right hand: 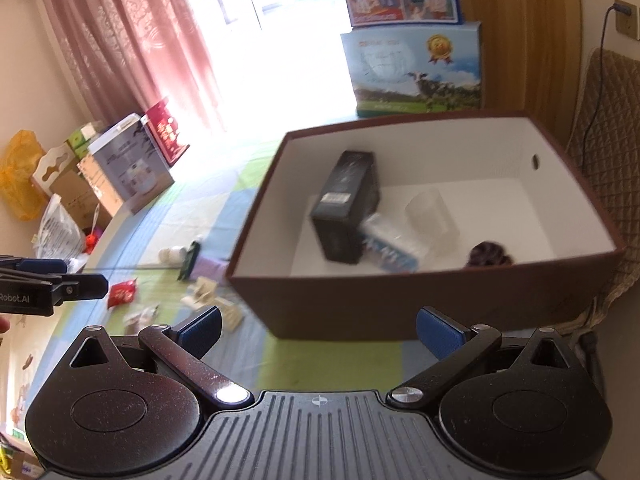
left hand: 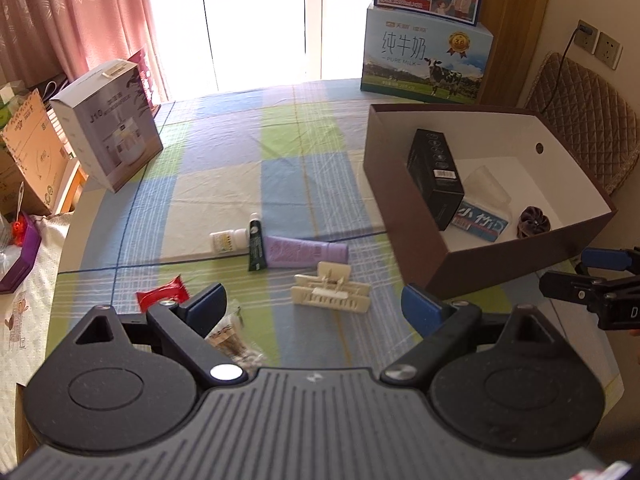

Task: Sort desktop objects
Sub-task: 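Withdraw both open tools from the brown box toward the table items, then grasp the cotton swab bag with the left tool while the right tool grasps the white hair clip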

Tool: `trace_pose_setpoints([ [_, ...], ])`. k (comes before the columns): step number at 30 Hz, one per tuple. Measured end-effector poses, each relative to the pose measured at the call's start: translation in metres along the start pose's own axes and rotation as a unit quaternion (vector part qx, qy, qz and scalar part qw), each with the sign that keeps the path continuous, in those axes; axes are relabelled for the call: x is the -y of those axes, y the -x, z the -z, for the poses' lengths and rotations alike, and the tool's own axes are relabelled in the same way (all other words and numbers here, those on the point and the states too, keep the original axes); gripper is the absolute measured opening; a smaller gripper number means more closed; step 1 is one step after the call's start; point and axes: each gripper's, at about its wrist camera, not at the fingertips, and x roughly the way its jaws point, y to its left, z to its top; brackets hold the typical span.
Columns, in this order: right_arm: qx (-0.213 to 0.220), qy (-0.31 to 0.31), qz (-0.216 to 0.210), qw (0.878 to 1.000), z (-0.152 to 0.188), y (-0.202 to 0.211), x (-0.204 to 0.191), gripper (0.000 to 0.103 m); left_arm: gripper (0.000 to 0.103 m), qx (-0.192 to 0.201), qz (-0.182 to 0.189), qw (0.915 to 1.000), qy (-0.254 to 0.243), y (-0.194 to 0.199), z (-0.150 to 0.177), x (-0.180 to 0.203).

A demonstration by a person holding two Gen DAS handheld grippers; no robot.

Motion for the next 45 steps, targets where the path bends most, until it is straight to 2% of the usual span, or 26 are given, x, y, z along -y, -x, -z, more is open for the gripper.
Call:
trace_pose_setpoints([
  [10, -0.018, 0.018, -0.033, 0.999, 0.019, -0.021, -0.053, 0.101, 0.092, -0.012, -0.005, 0.9999, 0.001, 0.004, 0.027, -0.043],
  [18, -0.027, 0.041, -0.048, 0.998, 0.031, -0.053, -0.091, 0.100, 0.092, -0.030, -0.014, 0.9992, 0.021, -0.008, 0.043, -0.079],
  [21, -0.025, 0.060, -0.050, 0.997, 0.034, -0.067, -0.105, 0.094, 0.092, -0.041, -0.017, 0.9986, 0.029, -0.018, 0.048, -0.089],
  [24, -0.024, 0.078, -0.036, 0.996, 0.036, -0.085, -0.117, 0.084, 0.092, -0.051, -0.024, 0.9979, 0.032, -0.032, 0.051, -0.096],
  [26, -0.026, 0.081, -0.027, 0.996, 0.036, -0.098, -0.120, 0.072, 0.092, -0.059, -0.020, 0.9974, 0.036, -0.045, 0.052, -0.099],
  [29, -0.029, 0.078, -0.018, 0.996, 0.036, -0.114, -0.122, 0.064, 0.091, -0.069, -0.013, 0.9968, 0.039, -0.063, 0.052, -0.100],
  [36, -0.021, 0.097, 0.005, 0.995, 0.036, -0.142, -0.130, 0.062, 0.091, -0.090, -0.009, 0.9951, 0.040, -0.101, 0.049, -0.097],
  [45, -0.009, 0.168, 0.053, 0.984, 0.042, -0.173, -0.146, 0.061, 0.085, -0.117, -0.018, 0.9926, 0.029, -0.133, 0.052, -0.098],
])
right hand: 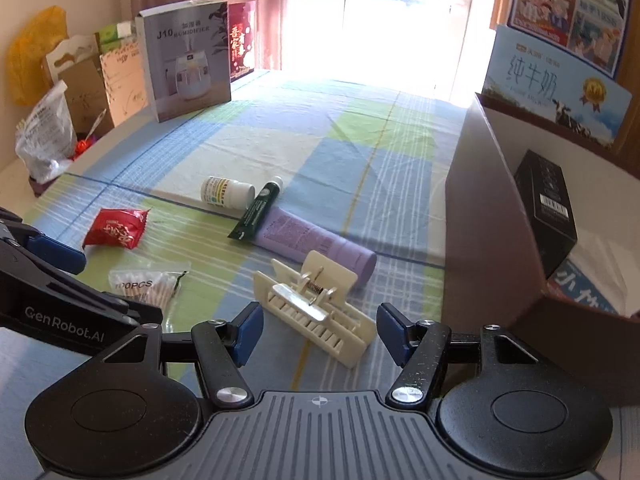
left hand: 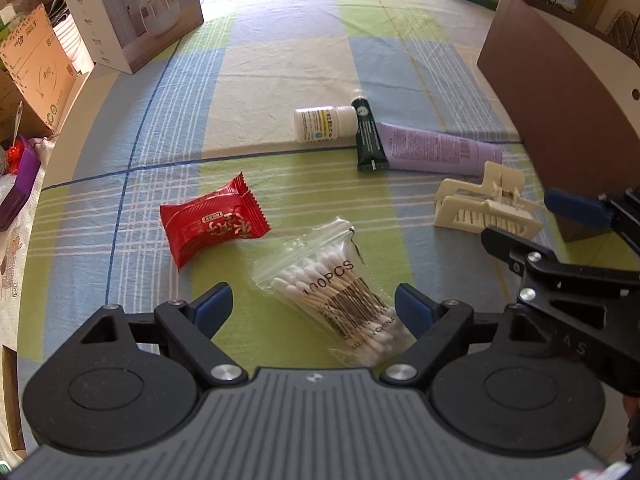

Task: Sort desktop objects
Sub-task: 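Grasp the cotton swab bag with the left tool while the right tool grasps the white hair clip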

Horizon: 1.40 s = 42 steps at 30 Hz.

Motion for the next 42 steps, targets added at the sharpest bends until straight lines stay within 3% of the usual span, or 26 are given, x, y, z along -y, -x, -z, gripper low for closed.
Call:
trace_pose_setpoints([
  [7, -0.016, 0.035, 0.007, 0.999, -0.003, -0.020, -0.004, 0.061, 0.081, -0.006, 0.009, 0.9999, -0.001, -0.003, 0.003, -0.006],
  [9, -0.031, 0.040, -0.003, 0.999, -0.006, -0.018, -0.007, 0.054, 0.078, -0.008, 0.007, 0.9999, -0.003, -0.001, 0.004, -0.010],
  [11, -0.053, 0.036, -0.025, 0.998, -0.008, -0.015, -0.008, 0.035, 0.074, -0.012, 0.010, 0.9999, 0.001, 0.002, 0.005, -0.016],
  [13, -0.074, 0.018, -0.050, 0.996, -0.009, -0.013, -0.010, 0.031, 0.073, -0.015, 0.008, 0.9998, 0.001, 0.004, 0.006, -0.022],
  [21, -0.076, -0.009, -0.071, 0.995, -0.006, -0.013, -0.013, 0.032, 0.072, -0.007, 0.011, 0.9997, -0.022, 0.006, 0.004, -0.021],
  [30, -0.061, -0.014, -0.068, 0.996, -0.007, -0.011, 0.000, 0.051, 0.069, -0.012, 0.011, 0.9994, -0.031, -0.017, 0.000, -0.008],
  [32, -0.060, -0.012, -0.070, 0.996, -0.007, -0.010, -0.001, 0.052, 0.061, -0.007, 0.013, 0.9995, -0.028, -0.017, -0.001, -0.009],
  [34, -0.058, -0.010, -0.074, 0.996, -0.007, -0.011, -0.003, 0.052, 0.043, -0.001, 0.018, 0.9993, -0.032, -0.014, 0.000, -0.010],
  [37, -0.056, -0.005, -0.077, 0.995, -0.008, -0.013, -0.006, 0.052, 0.030, 0.002, 0.023, 0.9992, -0.032, -0.010, 0.005, -0.013],
  [42, -0.049, 0.009, -0.079, 0.996, -0.010, -0.019, -0.011, 0.052, 0.026, -0.001, 0.024, 0.9993, -0.030, -0.001, 0.020, -0.019],
])
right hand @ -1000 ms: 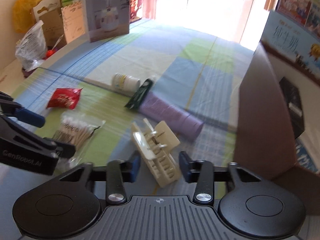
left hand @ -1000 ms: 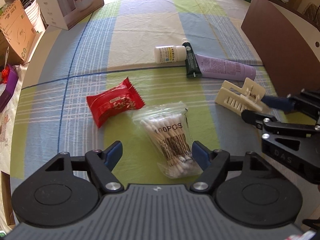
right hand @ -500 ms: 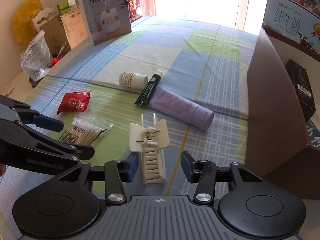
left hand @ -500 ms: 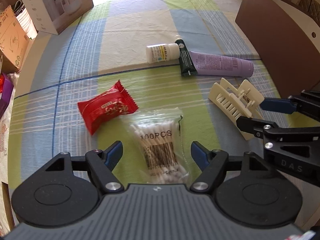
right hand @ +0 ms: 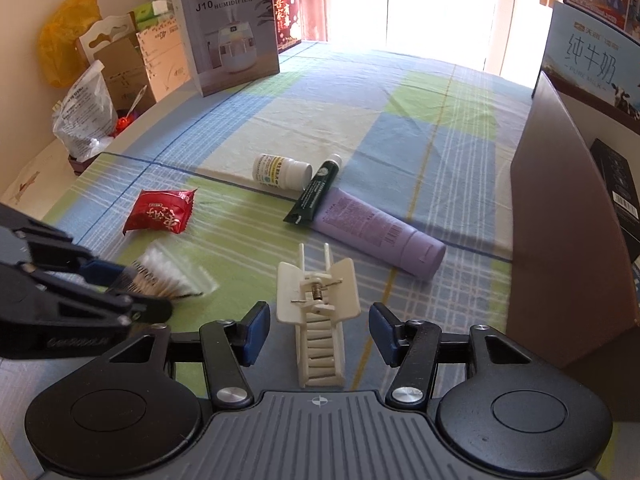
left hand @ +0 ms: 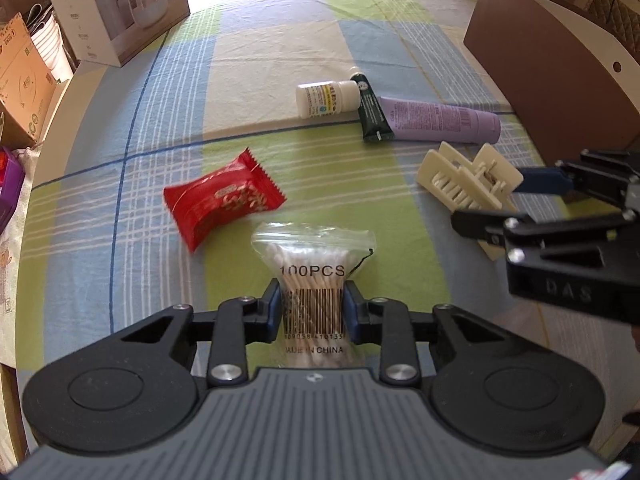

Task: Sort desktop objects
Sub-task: 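Grasp the cotton swab bag with the left tool while the right tool grasps the white hair clip, then carry the swab bag and the white clip with both tools over the brown box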

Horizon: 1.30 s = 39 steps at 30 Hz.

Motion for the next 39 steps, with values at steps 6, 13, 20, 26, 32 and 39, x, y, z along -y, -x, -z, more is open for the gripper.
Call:
trace_pose_setpoints([
  [6, 0.001, 0.007, 0.004, 1.000, -0.001, -0.009, -0.001, 0.052, 0.026, -0.004, -0.014, 0.9995, 0.027, 0.006, 0.010, -0.009],
  [13, -0.008, 0.024, 0.002, 1.000, 0.002, -0.008, -0.005, 0.038, 0.026, -0.004, -0.032, 0.9981, 0.052, 0.006, 0.009, -0.011],
  [20, -0.014, 0.023, -0.006, 1.000, 0.012, 0.009, -0.005, 0.038, 0.026, -0.003, -0.034, 0.9981, 0.050, 0.009, 0.015, -0.002],
  [26, -0.021, 0.015, -0.014, 1.000, 0.024, 0.027, 0.001, 0.038, 0.025, -0.006, -0.022, 0.9990, 0.037, 0.014, 0.023, 0.016],
  [32, -0.041, -0.014, -0.034, 0.998, 0.051, 0.050, 0.022, 0.038, 0.024, -0.013, 0.003, 0.9997, 0.022, 0.020, 0.033, 0.043],
  [39, -0.046, -0.055, -0.024, 0.997, 0.080, 0.083, 0.057, 0.038, 0.023, -0.018, 0.037, 0.9991, 0.008, 0.027, 0.036, 0.078],
])
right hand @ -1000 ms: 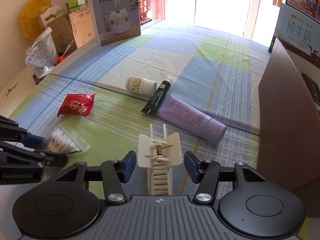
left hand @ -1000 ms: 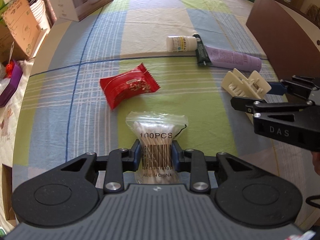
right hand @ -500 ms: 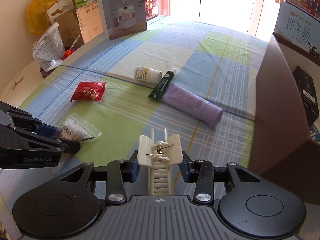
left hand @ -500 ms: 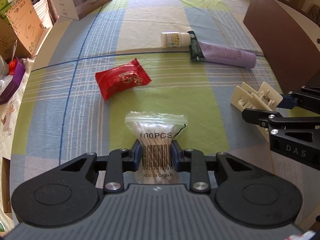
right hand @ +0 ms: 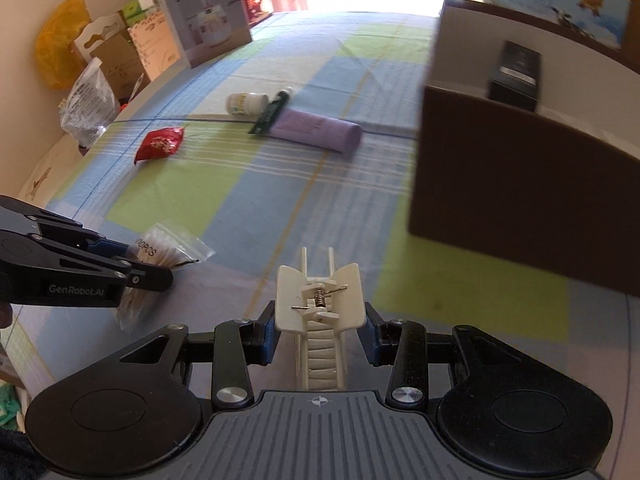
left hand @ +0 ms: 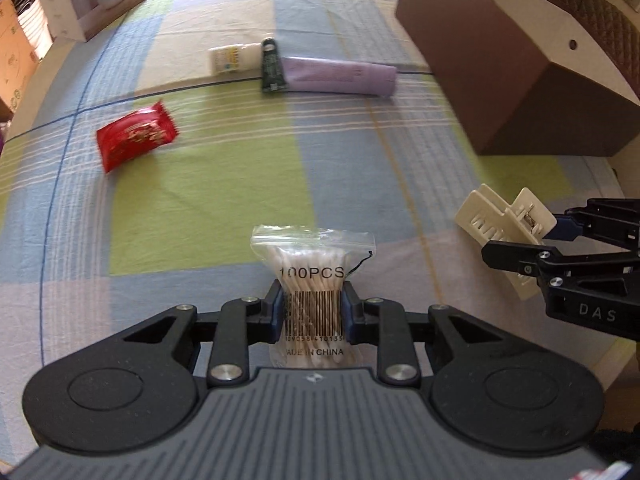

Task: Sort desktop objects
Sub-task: 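Carry the swab bag and the white clip with both tools over the brown box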

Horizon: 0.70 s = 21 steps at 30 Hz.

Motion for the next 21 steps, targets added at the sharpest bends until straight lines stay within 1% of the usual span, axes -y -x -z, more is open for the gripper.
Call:
trace_pose_setpoints([
  [8, 0.009, -0.040, 0.016, 0.999, 0.024, 0.040, 0.043, 0.038, 0.023, 0.020, 0.037, 0.9983, -0.039, 0.017, -0.007, 0.053],
  [13, 0.019, -0.060, 0.028, 0.998, 0.037, 0.068, 0.069, 0.038, 0.023, 0.042, 0.058, 0.9951, -0.068, 0.032, -0.013, 0.087],
  [21, 0.060, -0.075, 0.043, 0.994, 0.040, 0.125, 0.109, 0.038, 0.023, 0.084, 0.097, 0.9875, -0.092, 0.064, -0.029, 0.134],
])
